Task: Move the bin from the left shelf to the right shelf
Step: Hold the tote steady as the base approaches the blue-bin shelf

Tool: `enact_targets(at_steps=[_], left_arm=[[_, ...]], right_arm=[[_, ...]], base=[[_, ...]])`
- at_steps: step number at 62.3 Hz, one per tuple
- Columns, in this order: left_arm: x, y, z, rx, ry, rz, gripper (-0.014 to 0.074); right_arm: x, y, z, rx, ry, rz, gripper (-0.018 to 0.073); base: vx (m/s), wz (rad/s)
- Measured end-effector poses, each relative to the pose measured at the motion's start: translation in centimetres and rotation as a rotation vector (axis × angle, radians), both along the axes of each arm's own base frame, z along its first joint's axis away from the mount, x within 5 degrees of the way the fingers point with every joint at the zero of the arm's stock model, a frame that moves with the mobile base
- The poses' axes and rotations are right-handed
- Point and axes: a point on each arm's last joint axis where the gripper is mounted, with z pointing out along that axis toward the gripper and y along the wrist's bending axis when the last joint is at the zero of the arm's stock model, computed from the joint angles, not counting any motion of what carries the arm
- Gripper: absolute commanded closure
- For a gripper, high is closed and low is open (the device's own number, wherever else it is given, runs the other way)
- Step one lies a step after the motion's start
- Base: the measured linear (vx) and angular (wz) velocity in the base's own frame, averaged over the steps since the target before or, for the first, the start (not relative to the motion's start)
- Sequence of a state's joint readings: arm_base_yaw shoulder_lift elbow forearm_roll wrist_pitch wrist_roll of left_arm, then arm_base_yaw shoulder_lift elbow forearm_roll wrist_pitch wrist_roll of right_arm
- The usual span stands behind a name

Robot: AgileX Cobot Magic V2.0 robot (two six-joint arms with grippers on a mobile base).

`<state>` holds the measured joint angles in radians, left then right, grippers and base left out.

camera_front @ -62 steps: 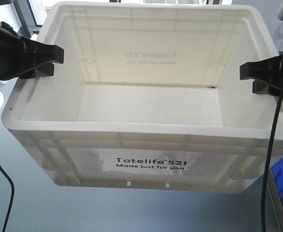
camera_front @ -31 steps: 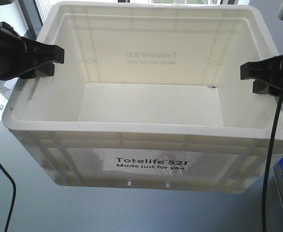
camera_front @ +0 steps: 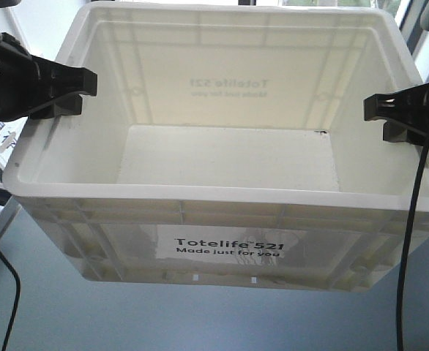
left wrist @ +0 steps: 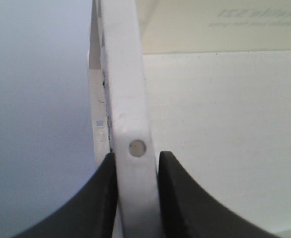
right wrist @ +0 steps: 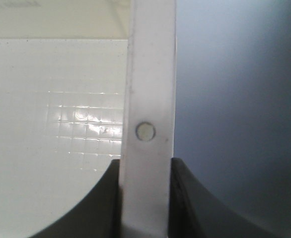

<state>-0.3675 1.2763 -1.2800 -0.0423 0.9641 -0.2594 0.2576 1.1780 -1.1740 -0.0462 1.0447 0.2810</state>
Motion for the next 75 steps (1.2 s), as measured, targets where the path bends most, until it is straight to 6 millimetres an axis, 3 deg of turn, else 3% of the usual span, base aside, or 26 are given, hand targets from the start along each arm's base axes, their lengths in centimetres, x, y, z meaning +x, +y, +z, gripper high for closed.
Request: enact_targets(at_steps=[75], left_arm=[[0.0, 0.0, 0.0, 0.0, 0.0, 0.0, 0.0603]], right_arm=[[0.0, 0.01, 0.0, 0.001, 0.0, -0.001, 0.0561]], base=[[0.12, 0.45]])
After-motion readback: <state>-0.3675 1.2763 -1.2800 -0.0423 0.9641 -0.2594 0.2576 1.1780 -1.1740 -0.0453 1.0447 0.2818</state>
